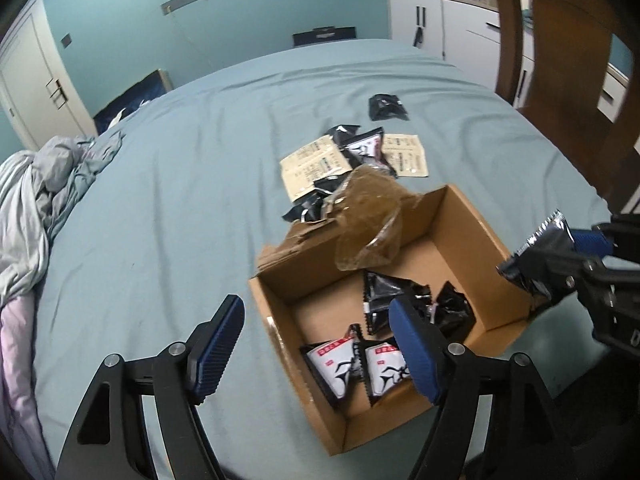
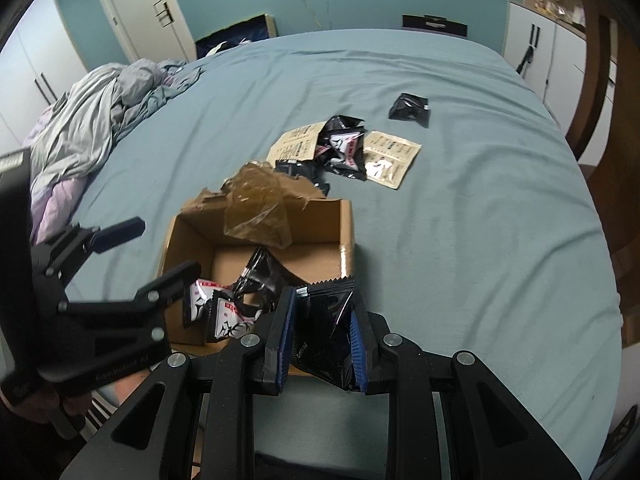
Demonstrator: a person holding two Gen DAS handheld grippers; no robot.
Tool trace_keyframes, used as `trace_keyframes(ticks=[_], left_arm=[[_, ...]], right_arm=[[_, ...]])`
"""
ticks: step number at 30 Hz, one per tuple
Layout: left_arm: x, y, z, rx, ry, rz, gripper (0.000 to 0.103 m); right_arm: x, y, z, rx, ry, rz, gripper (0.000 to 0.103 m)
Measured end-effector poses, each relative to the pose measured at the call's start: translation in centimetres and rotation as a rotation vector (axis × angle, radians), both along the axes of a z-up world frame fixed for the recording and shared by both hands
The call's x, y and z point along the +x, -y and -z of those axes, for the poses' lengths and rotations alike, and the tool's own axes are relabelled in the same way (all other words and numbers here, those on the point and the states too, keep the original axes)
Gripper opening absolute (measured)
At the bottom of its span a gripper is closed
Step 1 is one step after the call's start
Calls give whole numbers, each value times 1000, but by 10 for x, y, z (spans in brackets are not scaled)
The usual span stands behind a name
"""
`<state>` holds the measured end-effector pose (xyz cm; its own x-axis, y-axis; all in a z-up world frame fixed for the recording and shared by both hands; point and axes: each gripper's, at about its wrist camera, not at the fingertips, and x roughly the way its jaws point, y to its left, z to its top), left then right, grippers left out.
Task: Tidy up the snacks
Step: 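Release both packets into the cardboard box with the left and right tools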
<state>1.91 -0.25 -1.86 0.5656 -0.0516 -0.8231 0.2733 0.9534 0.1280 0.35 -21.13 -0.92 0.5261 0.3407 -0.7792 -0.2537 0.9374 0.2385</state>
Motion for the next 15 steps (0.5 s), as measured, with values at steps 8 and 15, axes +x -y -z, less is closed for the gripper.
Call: trace_keyframes(ticks=[8,15], left_arm=[[1,-1,-1,-13,4,-12,76],[3,-4,0,-19,-14,-18,76]], right_arm=[[0,-14,3,-51,5,-38,24],[-2,-20,5,-33,-5,-74,25]])
